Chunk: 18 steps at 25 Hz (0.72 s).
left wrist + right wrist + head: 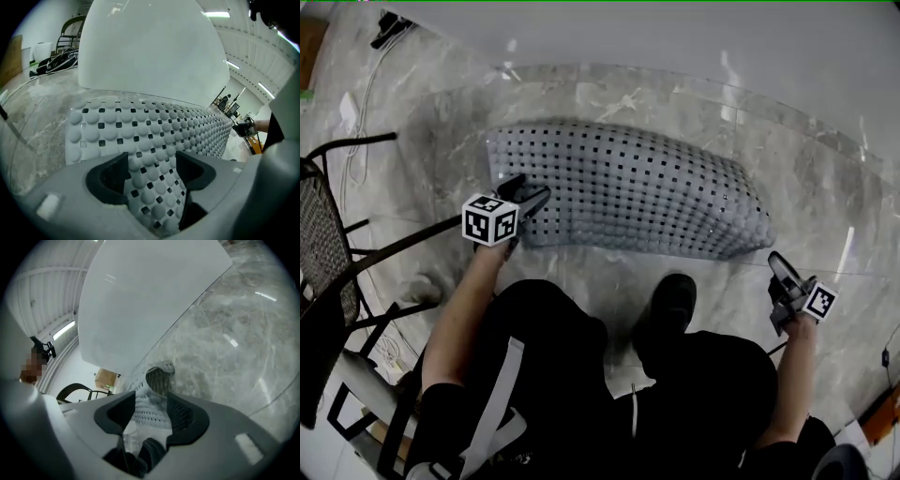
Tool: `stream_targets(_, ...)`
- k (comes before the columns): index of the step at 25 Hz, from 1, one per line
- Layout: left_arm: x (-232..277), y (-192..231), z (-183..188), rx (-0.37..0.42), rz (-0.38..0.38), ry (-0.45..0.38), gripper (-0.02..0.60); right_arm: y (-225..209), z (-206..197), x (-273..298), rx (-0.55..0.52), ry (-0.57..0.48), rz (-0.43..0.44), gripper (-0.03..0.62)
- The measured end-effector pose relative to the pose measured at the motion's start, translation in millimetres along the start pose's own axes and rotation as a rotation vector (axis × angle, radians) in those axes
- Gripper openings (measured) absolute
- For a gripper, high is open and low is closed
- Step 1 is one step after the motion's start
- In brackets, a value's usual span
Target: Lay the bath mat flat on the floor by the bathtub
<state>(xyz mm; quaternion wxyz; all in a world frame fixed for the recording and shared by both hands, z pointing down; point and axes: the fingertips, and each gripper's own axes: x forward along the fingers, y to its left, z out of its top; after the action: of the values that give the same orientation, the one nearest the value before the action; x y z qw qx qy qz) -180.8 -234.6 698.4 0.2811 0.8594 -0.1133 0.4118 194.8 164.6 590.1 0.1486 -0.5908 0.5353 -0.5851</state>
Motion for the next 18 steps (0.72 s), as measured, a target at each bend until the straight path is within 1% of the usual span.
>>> stream_targets(3,1,1,-1,-0.014,-0.019,0.022,0.328,-6,30,21,0.009,-0.035,0.034,0.252)
stream_targets(6,2,-1,-2,0.002,-0.032,0.052,0.328,-10,49,41,0.069,-0.056,0.089,0.299)
stream_targets(7,2,-1,-2,0.009,-0.035,0.06,0.328,-11,54,48,0.09,-0.06,0.112,0.305)
stream_targets(11,4,-1,-3,0.008,-0.036,0.072,0.328,-14,70,75,0.145,-0.049,0.176,0.307)
stream_targets(15,6,-2,-3,-0.004,-0.031,0.071,0.328,-18,86,102,0.153,-0.025,0.164,0.304)
stream_targets(17,7,-1,-4,-0.008,-0.031,0.069,0.328,-20,95,107,0.14,-0.043,0.15,0.272)
stream_targets(18,8,0,-5,-0.014,-0.032,0.068,0.328,-21,101,108,0.133,-0.067,0.143,0.244)
